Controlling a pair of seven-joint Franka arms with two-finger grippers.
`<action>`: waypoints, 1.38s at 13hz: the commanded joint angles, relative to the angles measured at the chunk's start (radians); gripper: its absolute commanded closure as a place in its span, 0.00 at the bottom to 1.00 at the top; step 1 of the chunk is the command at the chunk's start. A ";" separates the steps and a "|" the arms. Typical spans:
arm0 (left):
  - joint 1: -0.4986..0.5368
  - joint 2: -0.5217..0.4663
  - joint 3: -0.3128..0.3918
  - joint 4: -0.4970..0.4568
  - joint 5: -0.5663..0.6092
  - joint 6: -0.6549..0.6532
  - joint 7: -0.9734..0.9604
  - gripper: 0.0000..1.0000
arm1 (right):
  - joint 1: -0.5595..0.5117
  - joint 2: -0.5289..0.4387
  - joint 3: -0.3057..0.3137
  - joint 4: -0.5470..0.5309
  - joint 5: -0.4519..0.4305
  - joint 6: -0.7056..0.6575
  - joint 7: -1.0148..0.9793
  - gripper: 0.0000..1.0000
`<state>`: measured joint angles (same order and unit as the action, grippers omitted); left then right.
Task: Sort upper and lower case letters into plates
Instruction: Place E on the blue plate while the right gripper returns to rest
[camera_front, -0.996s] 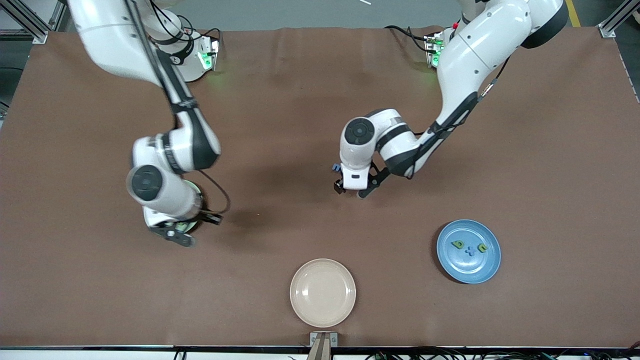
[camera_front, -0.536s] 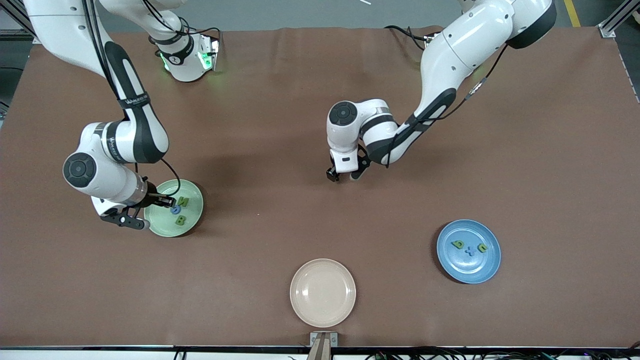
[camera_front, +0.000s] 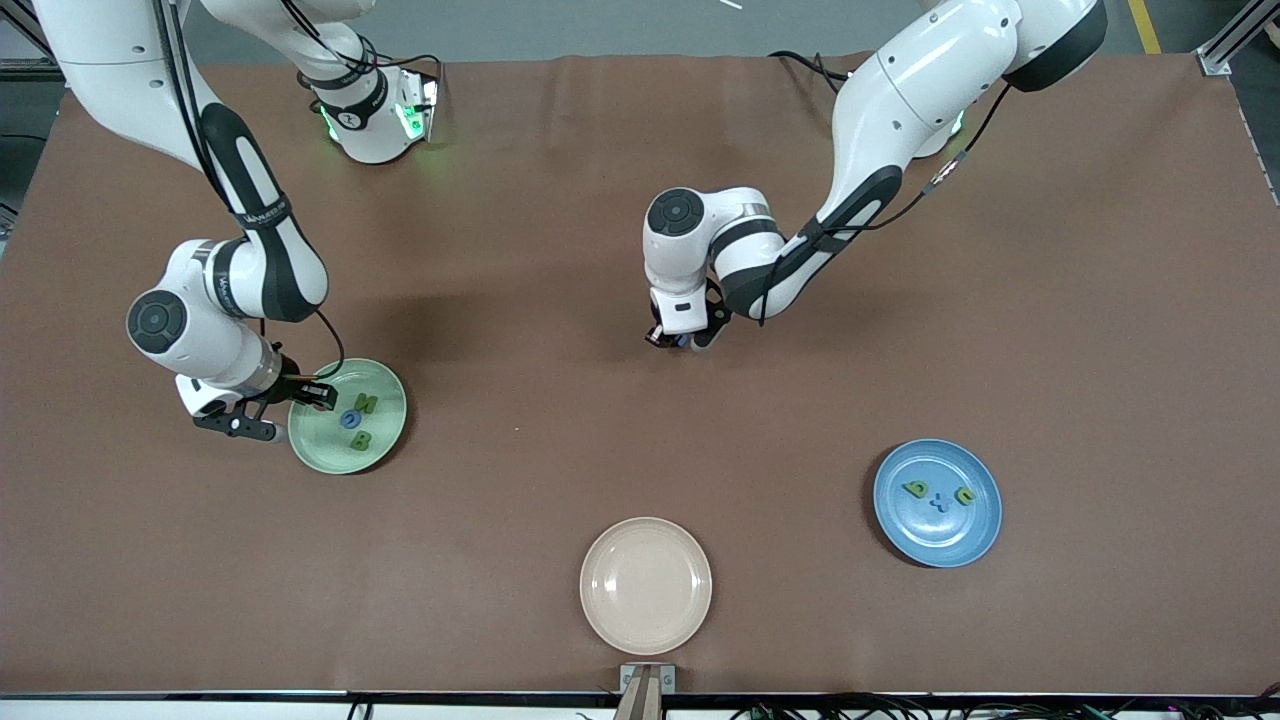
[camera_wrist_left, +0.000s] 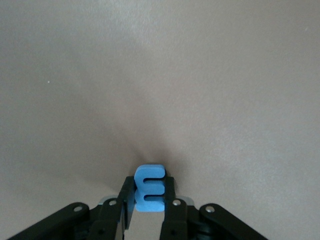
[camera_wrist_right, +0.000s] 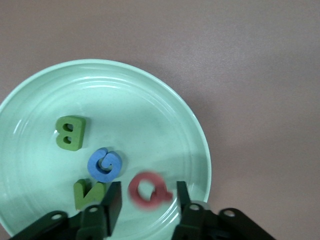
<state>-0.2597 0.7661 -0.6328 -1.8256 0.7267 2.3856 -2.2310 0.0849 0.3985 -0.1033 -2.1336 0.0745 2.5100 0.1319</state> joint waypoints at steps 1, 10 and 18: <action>0.042 -0.019 0.005 0.040 0.019 -0.023 0.094 1.00 | -0.013 -0.035 0.014 0.052 -0.009 -0.113 -0.006 0.00; 0.383 -0.041 0.001 0.229 0.003 -0.173 0.851 1.00 | -0.046 -0.119 0.011 0.582 -0.102 -0.951 -0.034 0.00; 0.574 0.025 0.007 0.275 -0.012 -0.180 1.385 0.86 | -0.114 -0.099 0.014 0.787 -0.076 -1.083 -0.048 0.00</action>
<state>0.3125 0.7587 -0.6203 -1.5759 0.7248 2.2263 -0.9042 0.0089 0.2729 -0.1050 -1.3861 -0.0081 1.4435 0.0891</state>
